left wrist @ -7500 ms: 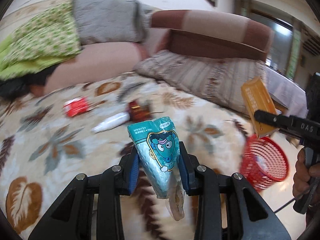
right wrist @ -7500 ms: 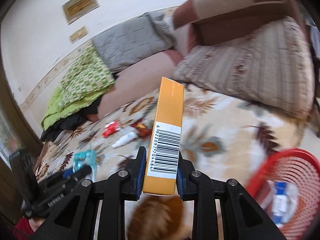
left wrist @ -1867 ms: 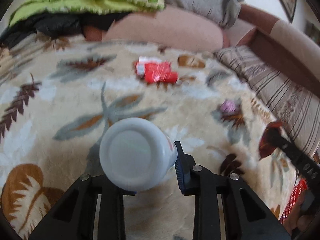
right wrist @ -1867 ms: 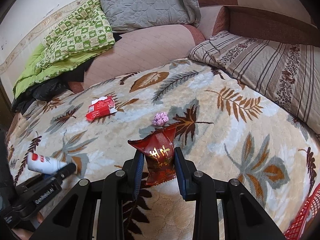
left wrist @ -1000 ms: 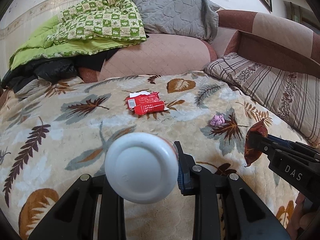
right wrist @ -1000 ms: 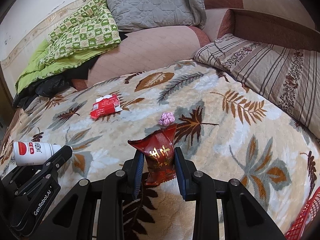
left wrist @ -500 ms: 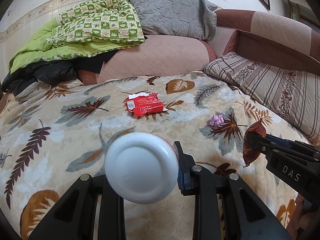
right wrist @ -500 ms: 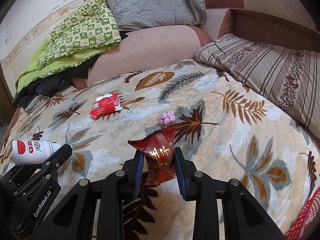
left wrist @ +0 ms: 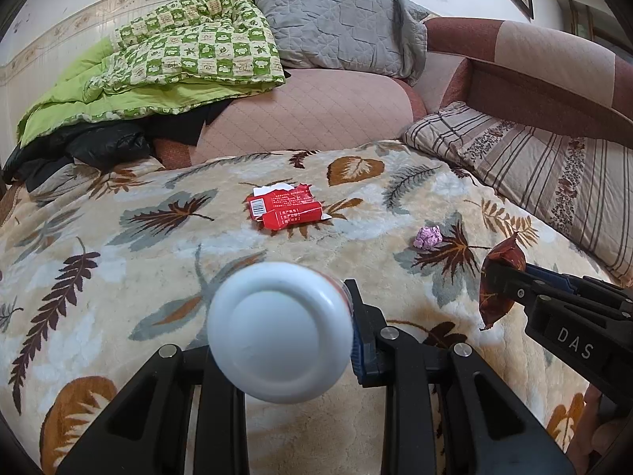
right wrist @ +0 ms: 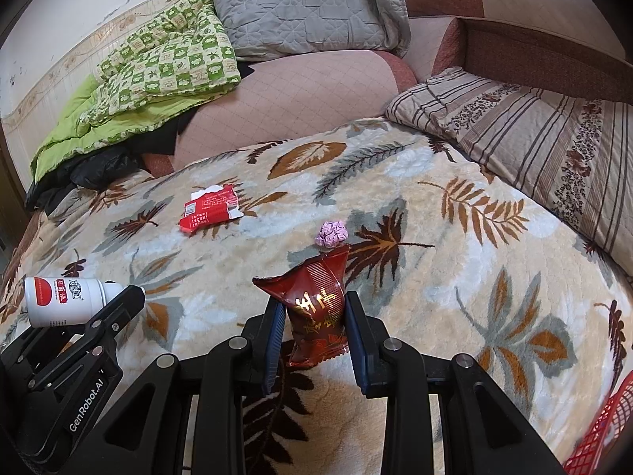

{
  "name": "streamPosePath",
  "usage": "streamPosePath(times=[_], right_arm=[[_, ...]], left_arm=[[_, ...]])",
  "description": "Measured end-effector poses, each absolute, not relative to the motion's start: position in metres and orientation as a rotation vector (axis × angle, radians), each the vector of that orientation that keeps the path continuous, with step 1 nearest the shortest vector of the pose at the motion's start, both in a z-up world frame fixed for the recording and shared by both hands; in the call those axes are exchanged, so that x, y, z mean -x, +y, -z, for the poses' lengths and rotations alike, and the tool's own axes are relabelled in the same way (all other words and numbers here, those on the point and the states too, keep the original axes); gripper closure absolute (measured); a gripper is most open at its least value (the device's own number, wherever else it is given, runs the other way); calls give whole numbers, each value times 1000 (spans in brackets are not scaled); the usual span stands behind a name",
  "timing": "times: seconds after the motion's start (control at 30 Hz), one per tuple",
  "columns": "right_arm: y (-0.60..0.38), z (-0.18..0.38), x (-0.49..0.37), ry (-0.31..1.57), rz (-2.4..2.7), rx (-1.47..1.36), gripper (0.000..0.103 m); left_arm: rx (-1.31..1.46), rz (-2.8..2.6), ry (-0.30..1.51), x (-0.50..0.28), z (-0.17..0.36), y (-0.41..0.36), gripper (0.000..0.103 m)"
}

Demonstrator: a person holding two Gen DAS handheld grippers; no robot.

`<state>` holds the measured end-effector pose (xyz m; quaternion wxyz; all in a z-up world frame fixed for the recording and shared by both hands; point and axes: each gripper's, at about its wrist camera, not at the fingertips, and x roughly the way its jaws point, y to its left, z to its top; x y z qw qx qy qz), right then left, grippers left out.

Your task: Collect trash

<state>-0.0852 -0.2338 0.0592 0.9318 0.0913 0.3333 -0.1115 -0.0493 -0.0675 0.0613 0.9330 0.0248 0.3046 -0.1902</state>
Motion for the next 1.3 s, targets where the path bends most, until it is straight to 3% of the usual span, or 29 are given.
streamPosePath(times=[1.3], right_arm=[[-268, -80, 114, 629, 247, -307, 71]], left_arm=[[-76, 475, 612, 62, -65, -77, 76]])
